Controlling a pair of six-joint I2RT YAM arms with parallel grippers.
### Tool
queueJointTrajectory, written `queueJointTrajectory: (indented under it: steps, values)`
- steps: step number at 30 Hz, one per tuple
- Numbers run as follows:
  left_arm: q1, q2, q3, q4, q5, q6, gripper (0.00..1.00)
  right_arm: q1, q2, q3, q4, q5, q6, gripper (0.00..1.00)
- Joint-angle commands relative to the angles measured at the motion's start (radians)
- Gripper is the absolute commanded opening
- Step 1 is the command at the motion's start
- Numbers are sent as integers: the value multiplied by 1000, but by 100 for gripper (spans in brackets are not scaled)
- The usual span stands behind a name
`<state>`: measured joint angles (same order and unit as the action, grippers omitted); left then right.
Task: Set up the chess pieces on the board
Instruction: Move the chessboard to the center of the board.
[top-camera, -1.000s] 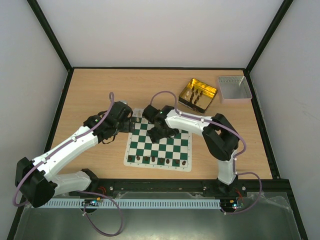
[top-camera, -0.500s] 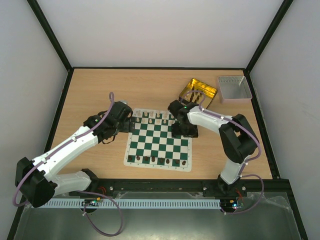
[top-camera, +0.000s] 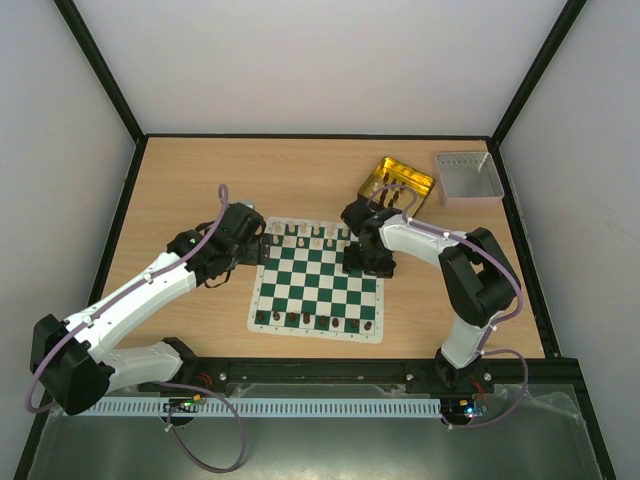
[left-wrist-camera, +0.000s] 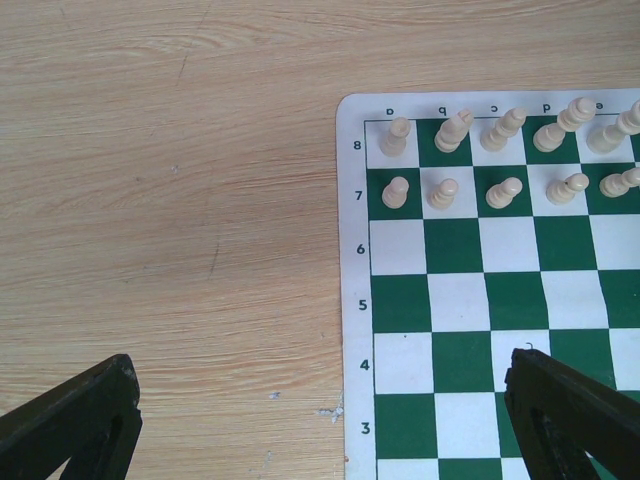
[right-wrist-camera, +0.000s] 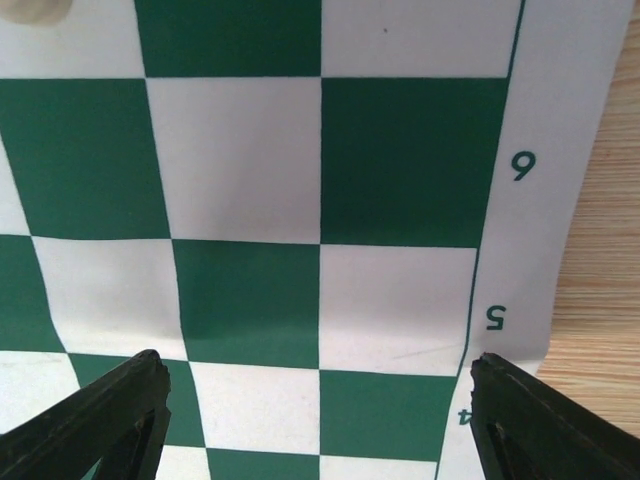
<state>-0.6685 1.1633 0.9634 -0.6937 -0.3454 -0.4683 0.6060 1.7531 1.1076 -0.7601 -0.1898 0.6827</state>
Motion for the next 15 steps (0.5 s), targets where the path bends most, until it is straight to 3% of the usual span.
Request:
queueJointTrajectory:
  steps: [1,15]
  values:
    - [-3,0,-9,-2,-13,-1,99,-10,19,-21,20,-7,8,80]
    - [-3,6,-11,-2,-9,1,99,-20,114,52,21,16,-29,80]
